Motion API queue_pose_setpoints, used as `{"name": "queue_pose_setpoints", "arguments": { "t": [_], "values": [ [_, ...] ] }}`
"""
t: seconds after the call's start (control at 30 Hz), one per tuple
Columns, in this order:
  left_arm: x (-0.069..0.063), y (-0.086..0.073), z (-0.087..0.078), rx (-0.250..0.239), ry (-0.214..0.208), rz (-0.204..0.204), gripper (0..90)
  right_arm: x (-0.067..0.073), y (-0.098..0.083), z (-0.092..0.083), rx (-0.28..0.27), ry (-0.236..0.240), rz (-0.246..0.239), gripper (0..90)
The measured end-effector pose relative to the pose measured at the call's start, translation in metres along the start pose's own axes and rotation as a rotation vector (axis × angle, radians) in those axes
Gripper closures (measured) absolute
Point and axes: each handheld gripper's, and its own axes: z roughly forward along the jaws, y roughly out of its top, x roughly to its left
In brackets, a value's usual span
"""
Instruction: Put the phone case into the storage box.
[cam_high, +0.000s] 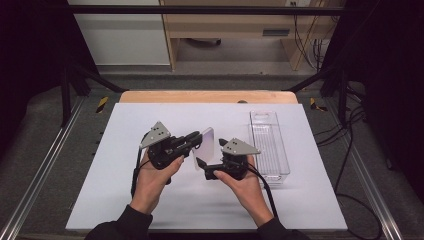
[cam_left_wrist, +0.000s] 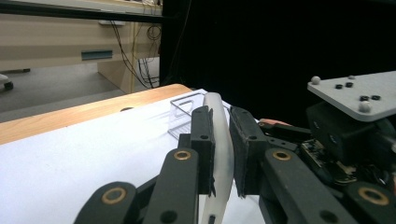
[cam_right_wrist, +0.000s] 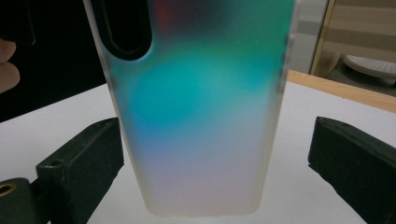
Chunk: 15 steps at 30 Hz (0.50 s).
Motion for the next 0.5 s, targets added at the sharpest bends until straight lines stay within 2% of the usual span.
{"name": "queue_pose_setpoints", "arguments": {
  "t": [0.2, 0.5],
  "values": [
    [-0.0027, -0.0030, 0.0021, -0.003, -0.005, 0.002, 80.0, 0.0041, 0.0040, 0.0026, -0.016, 0.009, 0.010, 3.3],
    [-0.0066, -0.0089, 0.0052, -0.005, 0.009, 0.007, 80.0, 0.0050, 0.0058, 0.0054, -0.027, -0.028, 0.037, 3.7]
  ]
}}
